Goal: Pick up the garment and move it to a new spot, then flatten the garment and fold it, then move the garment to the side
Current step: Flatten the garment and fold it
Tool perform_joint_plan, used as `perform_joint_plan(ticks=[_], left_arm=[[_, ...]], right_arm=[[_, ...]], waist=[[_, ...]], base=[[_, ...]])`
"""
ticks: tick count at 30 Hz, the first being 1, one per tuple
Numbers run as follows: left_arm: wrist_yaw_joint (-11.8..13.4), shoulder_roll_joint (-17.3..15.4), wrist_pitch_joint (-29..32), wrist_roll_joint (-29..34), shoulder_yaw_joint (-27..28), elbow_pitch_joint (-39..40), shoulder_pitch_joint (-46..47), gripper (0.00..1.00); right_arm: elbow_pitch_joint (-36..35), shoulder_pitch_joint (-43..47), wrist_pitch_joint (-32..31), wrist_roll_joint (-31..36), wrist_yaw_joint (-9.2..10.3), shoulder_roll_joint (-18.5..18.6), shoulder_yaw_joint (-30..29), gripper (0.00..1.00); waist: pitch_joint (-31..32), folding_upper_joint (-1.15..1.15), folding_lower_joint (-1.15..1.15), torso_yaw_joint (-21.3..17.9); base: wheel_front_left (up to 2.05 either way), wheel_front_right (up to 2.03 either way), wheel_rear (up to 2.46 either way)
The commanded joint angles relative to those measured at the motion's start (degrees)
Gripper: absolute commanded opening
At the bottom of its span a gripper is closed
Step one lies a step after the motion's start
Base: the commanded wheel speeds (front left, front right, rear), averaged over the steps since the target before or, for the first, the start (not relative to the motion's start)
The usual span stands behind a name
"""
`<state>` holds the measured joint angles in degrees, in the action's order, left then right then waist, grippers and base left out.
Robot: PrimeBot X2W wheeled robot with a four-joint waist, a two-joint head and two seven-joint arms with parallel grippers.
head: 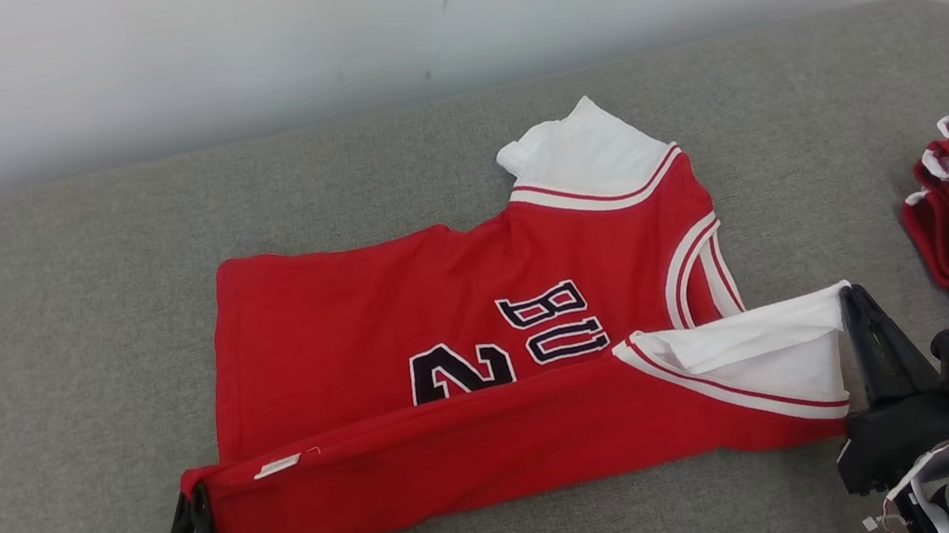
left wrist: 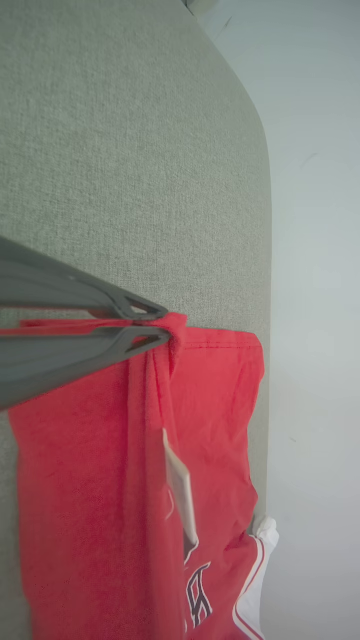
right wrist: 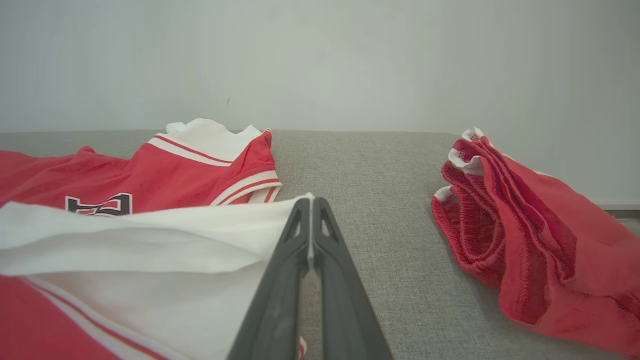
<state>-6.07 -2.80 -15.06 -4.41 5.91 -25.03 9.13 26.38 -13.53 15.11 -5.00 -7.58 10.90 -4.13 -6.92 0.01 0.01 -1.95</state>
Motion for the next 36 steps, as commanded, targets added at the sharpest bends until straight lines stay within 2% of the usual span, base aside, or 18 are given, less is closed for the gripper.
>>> perform_joint_plan(ticks=[1, 14, 15, 16, 17, 18, 26, 27, 28, 29, 36], left_arm=[[-0.06, -0.18, -0.15, 0.56, 0.03, -0.32, 0.78, 0.0], [-0.24, -0.17, -0.15, 0.48, -2.25, -1.59, 4.63, 0.0], [-0.26, -0.17, -0.15, 0.26, -2.48, -1.44, 4.91, 0.0], [-0.26, -0.17, -0.15, 0.18, -2.69, -1.41, 5.17, 0.0], [-0.23, -0.15, -0.15, 0.13, -2.87, -1.42, 5.27, 0.0], [-0.16, -0.14, -0.15, 0.07, -2.96, -1.4, 5.34, 0.0], [0.39, -0.16, -0.15, 0.77, -2.38, 0.13, 6.02, 0.0], [0.39, -0.17, -0.15, 0.76, -2.29, 0.59, 6.17, 0.0], [0.35, -0.14, -0.15, 0.77, -2.32, 0.75, 6.1, 0.52], [0.38, -0.14, -0.15, 0.65, -2.29, 0.7, 5.93, 1.0], [2.03, -0.15, -0.15, -0.72, -2.69, 3.22, 1.57, 1.0]], right_arm=[[0.47, -0.91, 0.0, 0.45, 0.18, 0.16, -0.11, 0.0], [4.94, -6.07, -0.01, 1.7, 0.18, -0.03, -1.21, 0.0], [4.94, -6.28, 0.0, 1.75, 0.18, -0.08, -1.31, 0.2], [4.94, -6.44, 0.0, 1.83, 0.18, -0.1, -1.39, 0.19], [5.01, -6.56, -0.01, 1.88, 0.18, -0.16, -1.41, 0.05], [5.12, -6.7, -0.01, 1.95, 0.18, -0.18, -1.34, 0.0], [5.02, -8.41, -0.01, 1.56, 0.18, -0.63, -2.37, 0.0], [4.82, -8.55, -0.01, 1.55, 0.18, -0.69, -2.66, 0.07], [4.65, -8.46, 0.0, 1.71, 0.18, -0.85, -2.78, 0.6], [4.37, -8.08, -0.01, 1.78, 0.18, -1.03, -3.03, 1.0], [0.92, -1.39, -0.01, 0.43, 0.18, -1.86, -4.44, 1.0]], waist=[[-1.48, -0.01, -0.01, 0.31], [-5.45, -0.01, -0.01, 0.98], [-5.56, -0.01, -0.01, 1.02], [-5.67, -0.01, -0.01, 1.05], [-5.74, -0.01, -0.01, 1.05], [-5.8, -0.01, -0.01, 1.04], [-6.31, -0.01, -0.01, 0.76], [-6.31, -0.01, -0.01, 0.77], [-6.24, -0.01, -0.01, 0.78], [-6.11, -0.01, -0.01, 0.81], [-4.63, -0.01, -0.01, 0.88]], base=[[0.0, 0.0, 0.0], [0.0, 0.0, 0.0], [0.0, 0.0, 0.0], [0.0, 0.0, 0.0], [0.0, 0.0, 0.0], [0.0, 0.0, 0.0], [0.0, 0.0, 0.0], [0.0, 0.0, 0.0], [0.0, 0.0, 0.0], [0.0, 0.0, 0.0], [0.0, 0.0, 0.0]])
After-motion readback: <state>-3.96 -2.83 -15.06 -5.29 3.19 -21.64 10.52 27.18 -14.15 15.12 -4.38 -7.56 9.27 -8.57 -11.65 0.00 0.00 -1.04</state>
